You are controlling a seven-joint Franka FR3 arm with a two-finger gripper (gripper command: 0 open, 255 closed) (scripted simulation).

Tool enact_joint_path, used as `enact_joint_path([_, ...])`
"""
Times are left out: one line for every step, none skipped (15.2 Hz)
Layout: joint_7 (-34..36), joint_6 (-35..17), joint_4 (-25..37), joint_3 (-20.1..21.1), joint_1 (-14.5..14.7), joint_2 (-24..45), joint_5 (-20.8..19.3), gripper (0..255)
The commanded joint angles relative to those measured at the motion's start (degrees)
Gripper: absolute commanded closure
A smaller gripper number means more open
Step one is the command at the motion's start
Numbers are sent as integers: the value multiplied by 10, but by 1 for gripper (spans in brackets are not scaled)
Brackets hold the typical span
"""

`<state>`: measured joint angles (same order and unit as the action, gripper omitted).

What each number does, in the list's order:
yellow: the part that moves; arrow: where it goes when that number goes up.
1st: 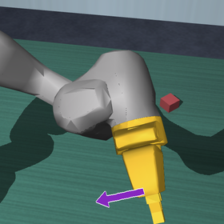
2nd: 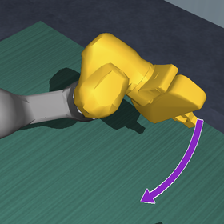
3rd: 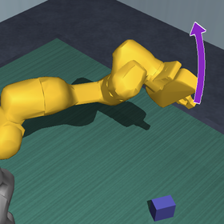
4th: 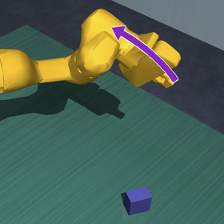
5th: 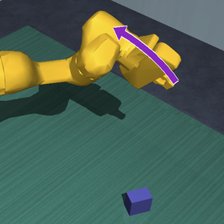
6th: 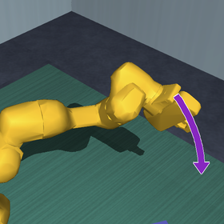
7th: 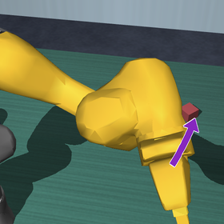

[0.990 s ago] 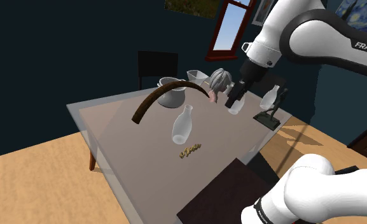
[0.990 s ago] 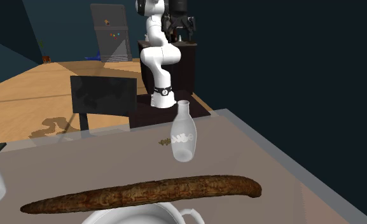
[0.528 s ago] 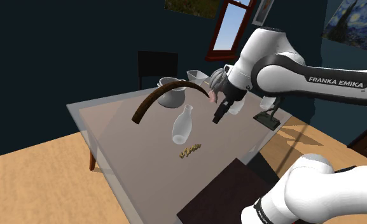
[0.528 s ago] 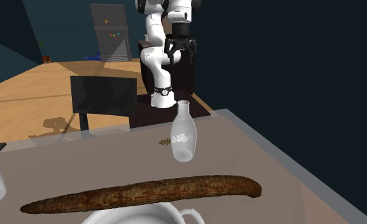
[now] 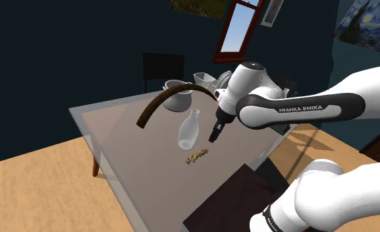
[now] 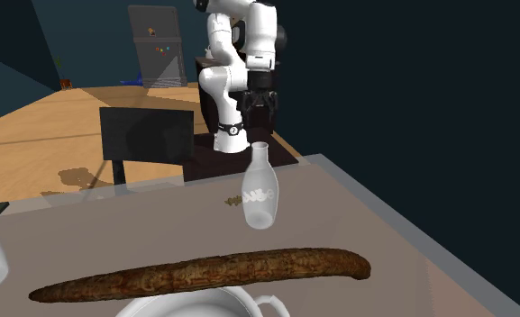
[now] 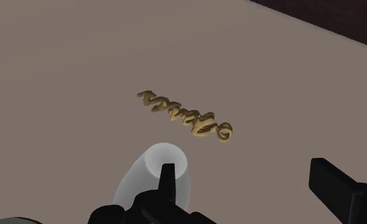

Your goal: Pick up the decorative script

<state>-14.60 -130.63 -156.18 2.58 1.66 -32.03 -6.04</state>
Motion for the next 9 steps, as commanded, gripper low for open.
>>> enact_joint_path([-7,-55,-14,2,-4,37,-17,0])
enact_joint_path([-9,-81,-18,4,-7,58,-27,0])
enact_joint_path([-10,-107,-22,6,-11,80,-38,0])
enact_joint_path([-9,-134,-24,8,-16,104,-50,0])
enact_joint_path([-7,-160,-25,11,-23,128,-65,0])
enact_joint_path([-3,-186,-25,15,-30,153,-82,0])
enact_joint_path([4,-211,-24,20,-39,179,-102,0])
enact_joint_path([13,-235,-21,24,-49,206,-126,0])
enact_joint_path([27,-258,-16,29,-60,234,-156,0])
